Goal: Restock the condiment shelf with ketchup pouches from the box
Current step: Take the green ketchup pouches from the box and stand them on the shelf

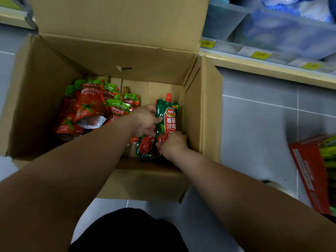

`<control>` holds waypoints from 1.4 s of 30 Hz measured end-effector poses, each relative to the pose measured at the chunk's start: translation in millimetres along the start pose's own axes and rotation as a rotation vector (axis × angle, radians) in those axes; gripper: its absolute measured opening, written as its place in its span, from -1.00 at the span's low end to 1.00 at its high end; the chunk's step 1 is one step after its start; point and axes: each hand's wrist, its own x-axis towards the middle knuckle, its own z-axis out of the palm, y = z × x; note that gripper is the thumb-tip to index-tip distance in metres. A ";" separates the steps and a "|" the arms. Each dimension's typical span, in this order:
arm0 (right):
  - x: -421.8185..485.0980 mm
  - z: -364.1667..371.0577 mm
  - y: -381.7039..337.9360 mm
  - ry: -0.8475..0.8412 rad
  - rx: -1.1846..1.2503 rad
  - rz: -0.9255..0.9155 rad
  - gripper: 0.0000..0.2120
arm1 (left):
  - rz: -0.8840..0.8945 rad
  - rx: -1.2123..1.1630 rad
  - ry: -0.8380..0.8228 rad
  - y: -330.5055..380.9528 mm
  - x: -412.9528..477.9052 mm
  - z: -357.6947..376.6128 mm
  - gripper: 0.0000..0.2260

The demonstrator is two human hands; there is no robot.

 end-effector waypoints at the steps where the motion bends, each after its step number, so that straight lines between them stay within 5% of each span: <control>1: -1.7 -1.1 0.5 -0.004 -0.005 -0.016 -0.19 | 0.009 -0.033 -0.013 -1.9 -3.7 -3.8 -0.89; 13: -31.1 -40.1 -7.7 -0.192 0.213 -0.280 -0.18 | 0.147 -0.233 0.059 10.3 -65.5 -34.5 -0.85; 22: -65.6 -134.8 -22.9 -0.287 0.457 -0.329 -0.16 | 0.295 -0.332 0.097 85.0 -125.9 -9.7 -0.89; 30: -90.9 -247.9 -14.5 -0.132 0.683 -0.500 -0.50 | 0.485 -0.322 0.074 177.2 -157.2 60.3 -0.76; 42: -80.3 -425.0 41.3 0.257 0.824 -0.755 -0.58 | 0.867 -0.112 0.101 321.8 -167.5 217.8 -0.88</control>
